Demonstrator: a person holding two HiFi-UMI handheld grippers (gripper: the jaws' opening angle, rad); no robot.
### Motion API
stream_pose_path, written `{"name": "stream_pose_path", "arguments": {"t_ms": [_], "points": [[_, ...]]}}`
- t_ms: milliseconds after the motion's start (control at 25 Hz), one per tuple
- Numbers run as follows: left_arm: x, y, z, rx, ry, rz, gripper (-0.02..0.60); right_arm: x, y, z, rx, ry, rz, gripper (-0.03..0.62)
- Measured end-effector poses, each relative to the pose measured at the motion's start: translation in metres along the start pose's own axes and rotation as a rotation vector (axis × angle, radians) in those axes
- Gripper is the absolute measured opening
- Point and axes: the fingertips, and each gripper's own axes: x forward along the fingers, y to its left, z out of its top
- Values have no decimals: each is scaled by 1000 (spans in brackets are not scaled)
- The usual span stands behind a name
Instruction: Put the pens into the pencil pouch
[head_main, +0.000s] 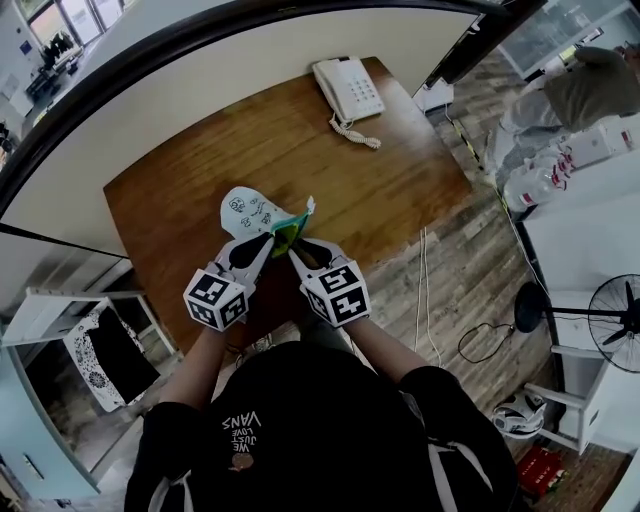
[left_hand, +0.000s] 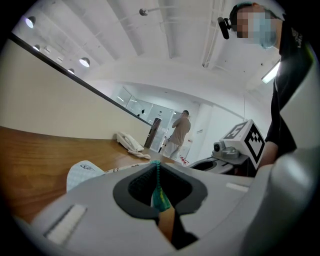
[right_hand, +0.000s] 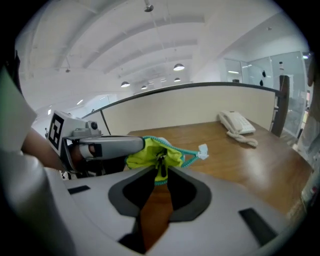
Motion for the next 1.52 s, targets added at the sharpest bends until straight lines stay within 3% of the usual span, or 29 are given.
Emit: {"name": "stream_pose_path", "arguments": {"t_ms": [360, 800, 1520], "points": [[13, 9, -10, 35, 40, 26, 29, -34, -38, -30, 146, -24, -132, 48], [29, 21, -28, 61, 102, 60, 29, -77, -62, -54, 234, -62, -251, 48], [32, 20, -55, 70, 201, 71, 34, -96, -46, -71, 278, -99, -288, 48]]}}
